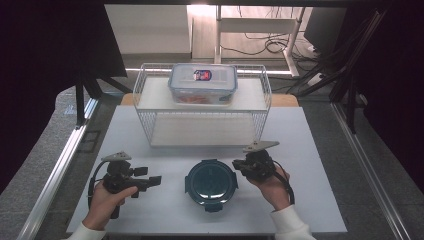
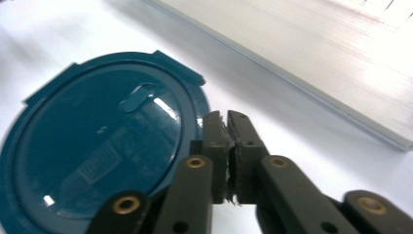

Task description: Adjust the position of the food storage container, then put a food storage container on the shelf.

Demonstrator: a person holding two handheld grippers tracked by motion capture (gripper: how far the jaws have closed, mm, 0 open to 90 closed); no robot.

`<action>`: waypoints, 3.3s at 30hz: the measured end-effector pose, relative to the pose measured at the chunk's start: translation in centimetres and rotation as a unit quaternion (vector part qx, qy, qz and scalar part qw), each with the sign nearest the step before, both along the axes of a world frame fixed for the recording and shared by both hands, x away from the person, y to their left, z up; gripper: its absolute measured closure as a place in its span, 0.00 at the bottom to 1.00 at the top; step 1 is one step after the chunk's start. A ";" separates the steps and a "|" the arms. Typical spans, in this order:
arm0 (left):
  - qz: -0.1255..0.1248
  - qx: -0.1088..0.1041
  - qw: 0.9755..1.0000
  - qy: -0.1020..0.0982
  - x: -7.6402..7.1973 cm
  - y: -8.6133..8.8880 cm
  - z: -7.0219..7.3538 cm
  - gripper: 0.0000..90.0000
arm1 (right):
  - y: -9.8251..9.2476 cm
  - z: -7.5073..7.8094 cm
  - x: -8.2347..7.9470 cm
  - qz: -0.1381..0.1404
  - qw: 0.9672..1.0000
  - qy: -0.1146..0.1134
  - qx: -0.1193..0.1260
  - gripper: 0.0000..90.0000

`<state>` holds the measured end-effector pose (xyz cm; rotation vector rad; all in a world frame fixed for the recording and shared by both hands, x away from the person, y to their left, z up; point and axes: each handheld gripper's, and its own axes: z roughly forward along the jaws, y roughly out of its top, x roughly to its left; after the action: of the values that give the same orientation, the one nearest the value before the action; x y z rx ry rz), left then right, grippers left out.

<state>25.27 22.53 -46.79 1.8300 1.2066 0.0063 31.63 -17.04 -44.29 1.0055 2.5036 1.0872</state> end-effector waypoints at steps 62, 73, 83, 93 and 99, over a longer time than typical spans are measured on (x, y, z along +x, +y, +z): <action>-0.002 -0.057 0.995 0.078 2.2 -6.8 -1.7 0.06 | -2.6 -3.7 -2.5 -0.103 0.967 0.155 0.173 0.10; -0.003 -0.076 0.991 0.113 2.3 -7.7 -3.3 0.09 | -2.0 -4.9 -1.6 -0.095 0.960 0.191 0.181 0.09; -0.016 -0.106 0.985 0.138 2.7 -8.0 -4.6 0.15 | -0.9 -6.1 -1.0 -0.081 0.951 0.232 0.188 0.11; -0.031 -0.136 0.975 0.171 2.8 -8.8 -5.7 0.25 | -1.0 -6.8 -0.9 -0.071 0.938 0.269 0.208 0.24; -0.016 -0.151 0.970 0.188 2.6 -8.9 -5.8 0.37 | -1.6 -6.9 -1.0 -0.079 0.927 0.287 0.228 0.32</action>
<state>27.86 13.63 -52.59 1.6214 1.3503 -0.5367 30.65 -18.61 -51.20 1.8587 2.5559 1.5431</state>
